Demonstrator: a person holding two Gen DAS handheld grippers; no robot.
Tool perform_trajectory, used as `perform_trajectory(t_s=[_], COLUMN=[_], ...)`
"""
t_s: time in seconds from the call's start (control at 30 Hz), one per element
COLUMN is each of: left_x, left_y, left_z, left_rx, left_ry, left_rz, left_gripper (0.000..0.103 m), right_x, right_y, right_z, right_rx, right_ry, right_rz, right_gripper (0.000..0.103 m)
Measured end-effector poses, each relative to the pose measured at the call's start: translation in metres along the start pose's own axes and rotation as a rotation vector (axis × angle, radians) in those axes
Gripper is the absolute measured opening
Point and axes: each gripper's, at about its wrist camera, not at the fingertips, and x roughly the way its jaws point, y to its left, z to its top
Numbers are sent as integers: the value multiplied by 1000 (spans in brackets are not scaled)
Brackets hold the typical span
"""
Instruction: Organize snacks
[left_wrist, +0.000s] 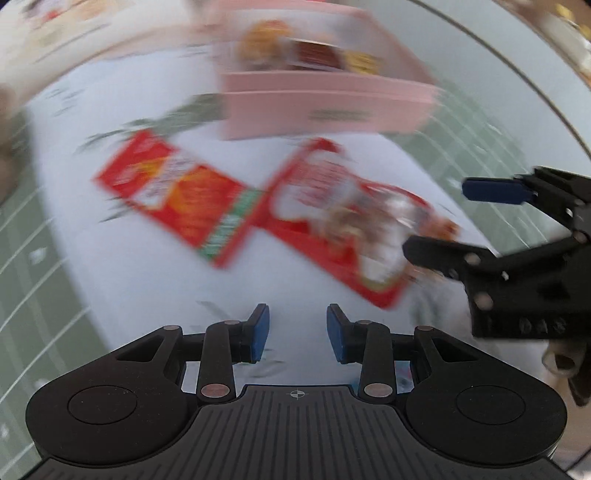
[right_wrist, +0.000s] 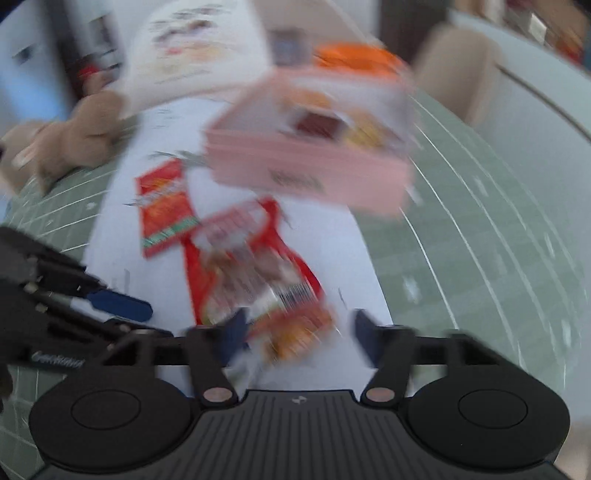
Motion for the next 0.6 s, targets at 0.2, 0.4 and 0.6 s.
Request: perform_trajectory(t_s=[0.2, 0.4, 0.6], left_x=[-3, 16, 37], left_y=[58, 92, 64], left_z=[24, 64, 96], left_rx=[-296, -481, -316], left_ry=[-66, -144, -150], left_rz=[86, 120, 209], left_gripper=[38, 40, 54], right_x=[65, 59, 46], right_y=[18, 31, 17], right_z=[31, 26, 12], right_rx=[-74, -96, -28], right_ry=[100, 93, 106], right_rz=[107, 61, 50], right_gripper=[87, 77, 75])
